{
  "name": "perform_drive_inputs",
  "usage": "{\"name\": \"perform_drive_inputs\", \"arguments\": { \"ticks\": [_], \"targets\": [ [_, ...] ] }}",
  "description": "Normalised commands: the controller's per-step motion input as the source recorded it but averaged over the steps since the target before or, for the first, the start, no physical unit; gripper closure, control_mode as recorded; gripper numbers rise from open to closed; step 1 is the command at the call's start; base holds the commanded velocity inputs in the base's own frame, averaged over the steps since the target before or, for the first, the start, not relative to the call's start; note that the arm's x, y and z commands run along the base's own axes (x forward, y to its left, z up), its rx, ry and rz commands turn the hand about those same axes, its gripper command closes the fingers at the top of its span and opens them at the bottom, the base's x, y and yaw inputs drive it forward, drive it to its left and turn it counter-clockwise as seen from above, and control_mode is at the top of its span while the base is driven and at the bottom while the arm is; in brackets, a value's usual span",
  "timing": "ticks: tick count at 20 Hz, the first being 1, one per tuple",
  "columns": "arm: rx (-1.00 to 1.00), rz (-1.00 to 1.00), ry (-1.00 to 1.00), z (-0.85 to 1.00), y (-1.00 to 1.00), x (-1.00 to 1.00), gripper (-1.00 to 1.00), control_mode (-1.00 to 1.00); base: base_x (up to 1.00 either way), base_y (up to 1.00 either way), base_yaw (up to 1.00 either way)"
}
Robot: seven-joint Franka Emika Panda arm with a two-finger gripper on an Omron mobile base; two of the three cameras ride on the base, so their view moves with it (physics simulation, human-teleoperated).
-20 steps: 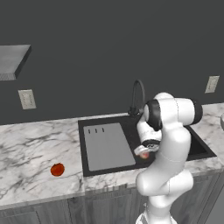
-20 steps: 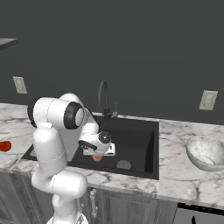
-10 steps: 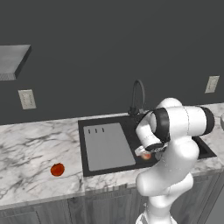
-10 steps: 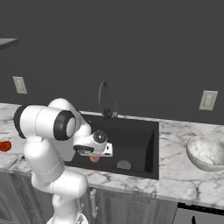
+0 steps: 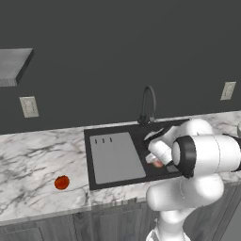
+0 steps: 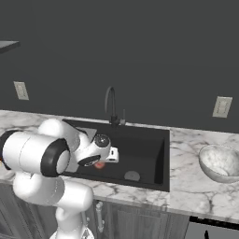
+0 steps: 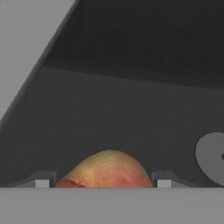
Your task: Remove the tomato and peach from the sink. Then move the bowl and cup from the counter to the sink for washing.
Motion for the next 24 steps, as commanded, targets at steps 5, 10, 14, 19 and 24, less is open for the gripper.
{"name": "perform_drive_inputs", "arguments": {
  "ticks": [5,10,14,19,24],
  "targets": [
    [0.0,0.0,0.0,0.45,-0.08,-0.13,1.0,-1.0,0.0,0.0,0.0],
    [0.0,0.0,0.0,0.48,-0.08,-0.13,1.0,-1.0,0.0,0.0,0.0],
    [0.0,0.0,0.03,0.35,-0.02,-0.25,1.0,-1.0,0.0,0.0,0.0],
    [0.0,-0.01,0.01,0.29,0.0,-0.34,1.0,-1.0,0.0,0.0,0.0],
    [0.0,-0.03,0.0,0.24,0.01,-0.4,1.0,-1.0,0.0,0.0,0.0]
  ]
}}
